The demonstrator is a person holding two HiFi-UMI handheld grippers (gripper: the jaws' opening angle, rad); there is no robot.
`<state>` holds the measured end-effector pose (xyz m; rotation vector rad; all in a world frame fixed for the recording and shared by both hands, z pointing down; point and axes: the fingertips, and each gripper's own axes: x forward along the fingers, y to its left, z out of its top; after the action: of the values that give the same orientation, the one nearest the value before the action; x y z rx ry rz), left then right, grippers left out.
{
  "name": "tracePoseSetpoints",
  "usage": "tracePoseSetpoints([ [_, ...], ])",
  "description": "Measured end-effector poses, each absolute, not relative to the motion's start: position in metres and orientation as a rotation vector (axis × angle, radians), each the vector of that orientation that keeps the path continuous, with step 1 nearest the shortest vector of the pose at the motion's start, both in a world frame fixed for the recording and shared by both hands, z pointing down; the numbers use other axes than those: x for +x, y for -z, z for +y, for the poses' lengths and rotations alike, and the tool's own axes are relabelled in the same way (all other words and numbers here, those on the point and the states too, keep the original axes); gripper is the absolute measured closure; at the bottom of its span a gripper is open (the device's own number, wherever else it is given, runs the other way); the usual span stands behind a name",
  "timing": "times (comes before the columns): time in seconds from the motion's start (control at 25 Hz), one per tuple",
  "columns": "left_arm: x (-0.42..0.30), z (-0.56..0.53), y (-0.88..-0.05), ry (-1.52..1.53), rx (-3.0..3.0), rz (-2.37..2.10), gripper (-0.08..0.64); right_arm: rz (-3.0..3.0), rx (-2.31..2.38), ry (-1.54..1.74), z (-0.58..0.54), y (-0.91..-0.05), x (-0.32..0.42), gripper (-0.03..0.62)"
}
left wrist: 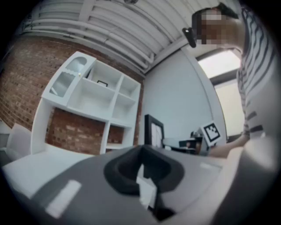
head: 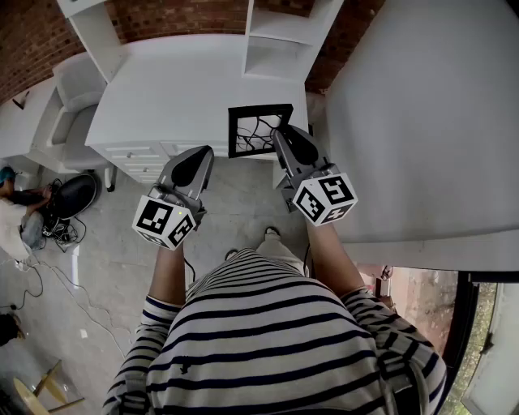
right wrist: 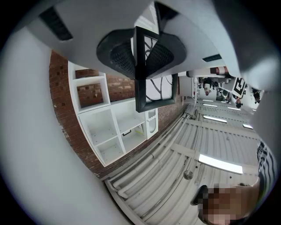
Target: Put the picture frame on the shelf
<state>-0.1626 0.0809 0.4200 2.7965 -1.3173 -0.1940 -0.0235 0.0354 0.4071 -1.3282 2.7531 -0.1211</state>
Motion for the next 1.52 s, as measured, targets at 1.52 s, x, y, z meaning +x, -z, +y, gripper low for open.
tracePoseSetpoints([
  [1.52, -0.047, -0.023, -0.402, 0.148, 2.791, -1.33, 0.552, 2.75, -1.248, 0.206, -0.073, -0.377, 0.081, 0.52],
])
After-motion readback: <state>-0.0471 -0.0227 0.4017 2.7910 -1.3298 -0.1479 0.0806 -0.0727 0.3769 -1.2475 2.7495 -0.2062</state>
